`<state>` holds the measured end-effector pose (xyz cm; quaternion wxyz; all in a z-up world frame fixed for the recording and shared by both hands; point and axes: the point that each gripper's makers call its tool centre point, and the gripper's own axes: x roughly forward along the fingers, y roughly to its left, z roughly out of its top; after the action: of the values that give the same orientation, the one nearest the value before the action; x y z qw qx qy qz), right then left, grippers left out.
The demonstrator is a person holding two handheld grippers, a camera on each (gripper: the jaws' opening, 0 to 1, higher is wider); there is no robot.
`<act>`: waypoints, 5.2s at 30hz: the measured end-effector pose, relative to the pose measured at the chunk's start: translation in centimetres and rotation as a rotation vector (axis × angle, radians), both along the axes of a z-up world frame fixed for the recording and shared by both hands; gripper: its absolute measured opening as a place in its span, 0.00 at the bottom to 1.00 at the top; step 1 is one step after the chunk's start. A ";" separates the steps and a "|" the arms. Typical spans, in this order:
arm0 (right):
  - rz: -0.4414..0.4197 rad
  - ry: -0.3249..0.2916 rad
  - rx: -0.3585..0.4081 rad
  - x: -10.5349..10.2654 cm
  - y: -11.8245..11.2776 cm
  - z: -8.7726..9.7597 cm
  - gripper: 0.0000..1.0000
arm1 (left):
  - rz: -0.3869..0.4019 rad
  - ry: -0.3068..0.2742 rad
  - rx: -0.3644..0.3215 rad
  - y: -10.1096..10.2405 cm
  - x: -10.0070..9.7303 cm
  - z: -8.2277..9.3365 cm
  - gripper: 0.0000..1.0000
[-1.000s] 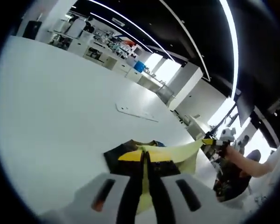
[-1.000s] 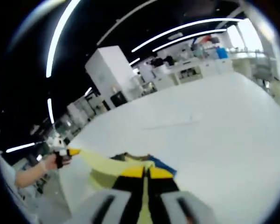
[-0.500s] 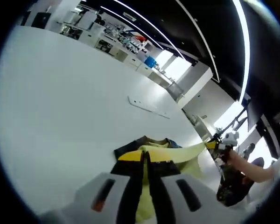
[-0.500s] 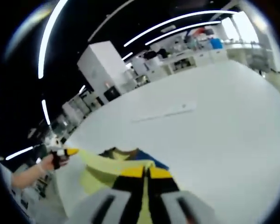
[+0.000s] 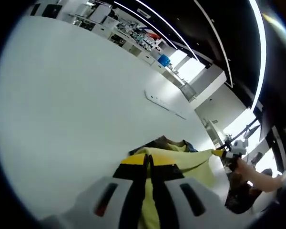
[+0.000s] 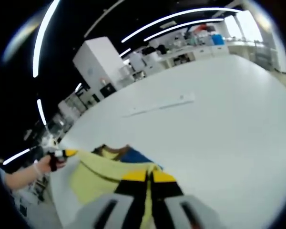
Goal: Fold the garment on the visible template until the final outline fits inside the template.
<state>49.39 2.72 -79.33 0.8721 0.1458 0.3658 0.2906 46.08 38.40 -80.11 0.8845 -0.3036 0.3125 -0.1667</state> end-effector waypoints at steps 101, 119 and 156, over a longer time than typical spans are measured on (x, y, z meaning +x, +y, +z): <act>0.427 -0.125 -0.031 -5.8 5.8 -1.2 0.88 | -0.555 -0.205 0.223 -7.6 -4.6 0.3 0.88; 0.362 -0.135 -0.037 -2.2 5.6 -1.4 0.83 | -0.460 -0.259 0.205 -5.9 0.7 1.5 0.88; 0.338 -0.111 -0.018 -1.5 5.3 -2.2 0.82 | -0.535 -0.185 0.180 -7.2 -1.3 -0.2 0.83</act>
<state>47.90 8.07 -81.57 0.8308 0.0579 0.3392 0.4374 44.78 31.16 -80.31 0.8573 -0.1145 0.3131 -0.3924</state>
